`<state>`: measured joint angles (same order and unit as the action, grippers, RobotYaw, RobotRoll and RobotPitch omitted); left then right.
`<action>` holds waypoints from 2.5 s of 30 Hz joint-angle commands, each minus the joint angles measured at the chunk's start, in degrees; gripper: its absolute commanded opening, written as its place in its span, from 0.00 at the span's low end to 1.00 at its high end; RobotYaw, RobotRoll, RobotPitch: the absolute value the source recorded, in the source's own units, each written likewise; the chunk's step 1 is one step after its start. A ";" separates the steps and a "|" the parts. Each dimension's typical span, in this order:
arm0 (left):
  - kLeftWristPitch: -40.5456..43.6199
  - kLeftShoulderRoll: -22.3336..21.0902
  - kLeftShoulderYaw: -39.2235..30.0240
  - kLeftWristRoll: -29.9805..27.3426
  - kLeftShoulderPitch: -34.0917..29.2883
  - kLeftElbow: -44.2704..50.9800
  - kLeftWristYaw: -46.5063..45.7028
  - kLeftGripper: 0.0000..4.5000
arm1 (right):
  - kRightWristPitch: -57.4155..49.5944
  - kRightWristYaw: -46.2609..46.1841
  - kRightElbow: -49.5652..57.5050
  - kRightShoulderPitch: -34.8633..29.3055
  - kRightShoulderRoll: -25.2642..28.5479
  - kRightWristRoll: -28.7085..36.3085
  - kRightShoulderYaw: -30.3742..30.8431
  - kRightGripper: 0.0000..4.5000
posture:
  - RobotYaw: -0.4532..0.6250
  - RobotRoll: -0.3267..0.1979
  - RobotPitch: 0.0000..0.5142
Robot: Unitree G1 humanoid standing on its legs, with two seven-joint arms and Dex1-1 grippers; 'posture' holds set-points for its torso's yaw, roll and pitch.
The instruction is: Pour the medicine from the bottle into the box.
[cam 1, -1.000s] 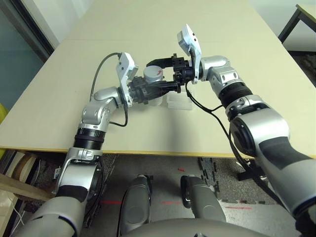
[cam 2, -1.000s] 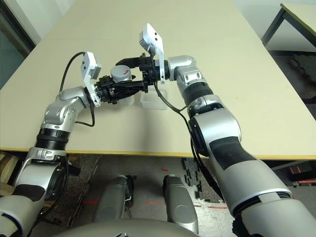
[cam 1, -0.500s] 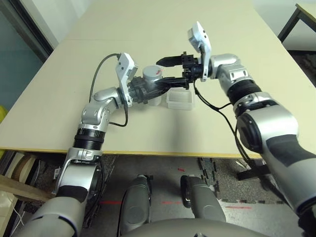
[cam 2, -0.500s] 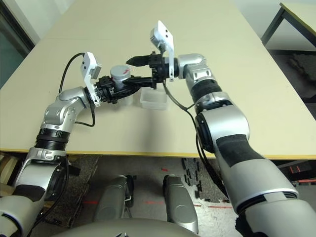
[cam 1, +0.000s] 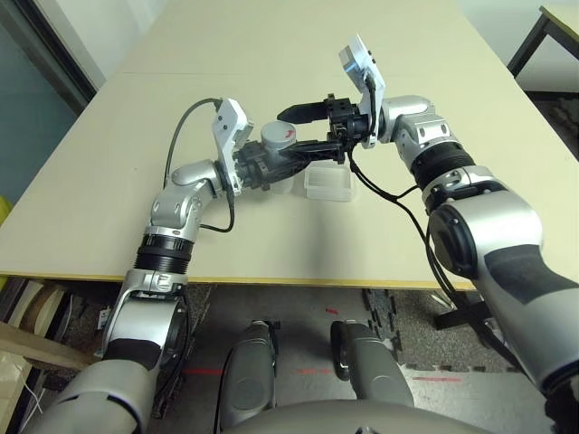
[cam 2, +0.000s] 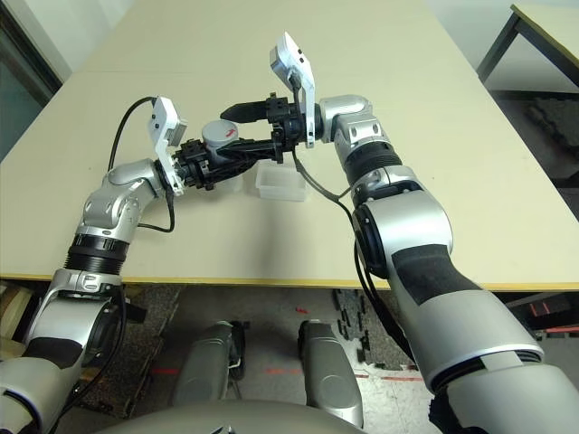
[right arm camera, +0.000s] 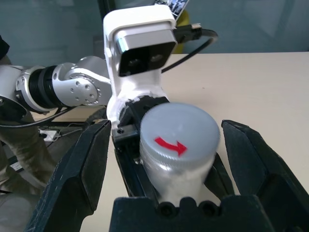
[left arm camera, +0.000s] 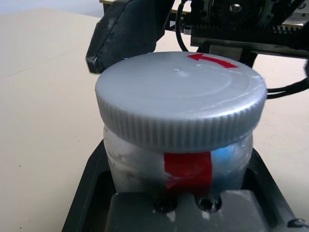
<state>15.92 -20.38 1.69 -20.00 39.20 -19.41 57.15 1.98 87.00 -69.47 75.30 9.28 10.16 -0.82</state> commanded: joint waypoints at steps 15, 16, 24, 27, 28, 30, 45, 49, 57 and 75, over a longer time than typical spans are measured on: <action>0.32 0.29 0.90 0.24 -0.73 1.52 0.45 0.59 | 2.89 -10.02 -0.31 1.03 -2.40 -1.53 -0.37 1.00 | 0.36 0.62 0.24; 0.37 0.26 0.89 0.19 -0.78 1.62 0.48 0.59 | 3.02 -10.69 -0.45 1.02 -2.30 -1.75 -0.32 1.00 | 0.36 0.62 0.24; 0.65 0.34 0.93 -0.03 -0.97 2.05 0.50 0.59 | 3.20 -12.57 -1.13 0.37 -0.24 -3.39 -0.29 1.00 | 0.36 0.62 0.24; 0.80 0.29 0.82 -0.16 -0.82 2.04 0.35 0.59 | 2.95 -12.77 -1.30 0.00 1.61 -3.79 -0.58 1.00 | 0.36 0.62 0.25; 0.83 0.21 0.78 -0.20 -0.81 2.04 0.34 0.59 | 2.92 -12.77 -1.36 -0.14 2.19 -3.93 -0.59 1.00 | 0.36 0.62 0.25; 0.83 0.10 0.76 -0.25 -0.84 2.02 0.25 0.59 | 2.90 -12.71 -1.43 -0.38 3.23 -4.07 -0.63 1.00 | 0.36 0.62 0.25; 0.93 0.12 0.20 -0.12 -1.53 2.21 -0.32 0.59 | 2.02 -11.64 -2.47 -0.69 11.05 -5.00 -1.10 1.00 | 0.37 0.62 0.27; 0.96 -0.08 -0.05 -0.07 -1.65 2.11 -0.31 0.59 | 1.31 -8.78 -2.42 -0.49 11.97 -4.77 -1.21 1.00 | 0.37 0.62 0.27; 0.82 0.28 0.07 0.07 -1.16 1.63 -0.43 0.59 | -1.51 0.46 0.28 -0.81 9.52 -2.68 -1.55 1.00 | 0.36 0.62 0.26; 0.32 2.12 0.98 0.47 -0.24 0.90 -0.31 0.59 | -0.71 -2.54 3.41 -1.20 0.88 -0.51 -1.97 1.00 | 0.36 0.62 0.24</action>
<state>16.69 -18.44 1.81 -20.02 38.32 -18.65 56.52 0.61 84.86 -67.09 73.72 10.36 9.35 -2.48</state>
